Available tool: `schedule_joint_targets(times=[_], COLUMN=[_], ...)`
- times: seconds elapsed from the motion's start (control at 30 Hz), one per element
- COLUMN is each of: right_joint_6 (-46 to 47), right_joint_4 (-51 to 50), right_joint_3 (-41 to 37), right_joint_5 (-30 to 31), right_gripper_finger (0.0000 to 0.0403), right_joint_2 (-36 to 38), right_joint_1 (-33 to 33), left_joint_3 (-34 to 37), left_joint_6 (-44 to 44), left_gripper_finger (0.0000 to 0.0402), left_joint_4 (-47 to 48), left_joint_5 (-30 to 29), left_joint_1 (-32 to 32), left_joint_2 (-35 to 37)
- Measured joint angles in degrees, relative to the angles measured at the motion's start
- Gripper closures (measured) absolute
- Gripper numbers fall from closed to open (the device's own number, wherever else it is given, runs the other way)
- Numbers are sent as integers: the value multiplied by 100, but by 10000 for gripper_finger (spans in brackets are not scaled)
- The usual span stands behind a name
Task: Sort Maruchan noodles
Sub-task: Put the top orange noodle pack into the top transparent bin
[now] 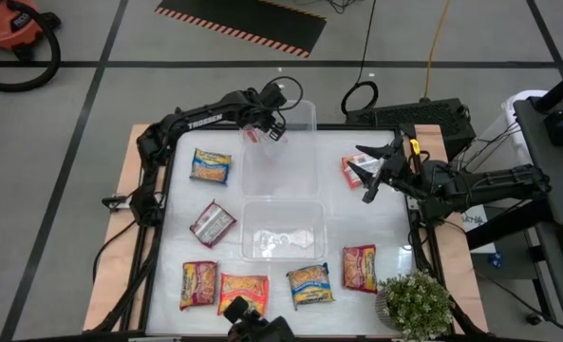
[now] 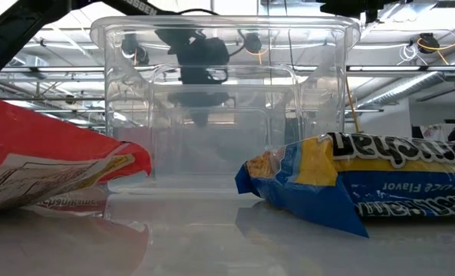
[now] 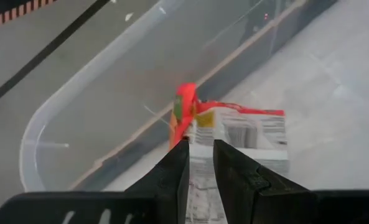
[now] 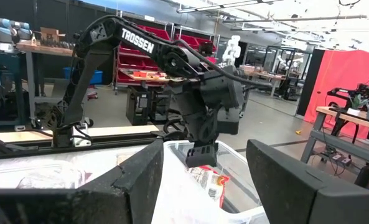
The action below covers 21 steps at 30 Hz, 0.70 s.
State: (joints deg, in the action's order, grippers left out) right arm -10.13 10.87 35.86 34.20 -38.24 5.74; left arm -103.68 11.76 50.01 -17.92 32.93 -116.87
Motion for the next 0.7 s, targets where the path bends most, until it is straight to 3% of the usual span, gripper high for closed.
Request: schedule_joint_targets(times=[0.3, 0.7], right_joint_6=[-111, 614], right_joint_4=[-167, -1475], right_joint_3=[0, 0], right_joint_5=[9, 31], right_gripper_finger=[177, 177], right_joint_2=[2, -3], right_joint_1=[0, -330], left_joint_3=[-3, 87], left_joint_6=[-250, -951], left_gripper_finger=[323, 323], left_joint_4=[61, -65], left_joint_5=[17, -140], left_joint_1=[-109, -997], left_joint_2=[-15, 1660])
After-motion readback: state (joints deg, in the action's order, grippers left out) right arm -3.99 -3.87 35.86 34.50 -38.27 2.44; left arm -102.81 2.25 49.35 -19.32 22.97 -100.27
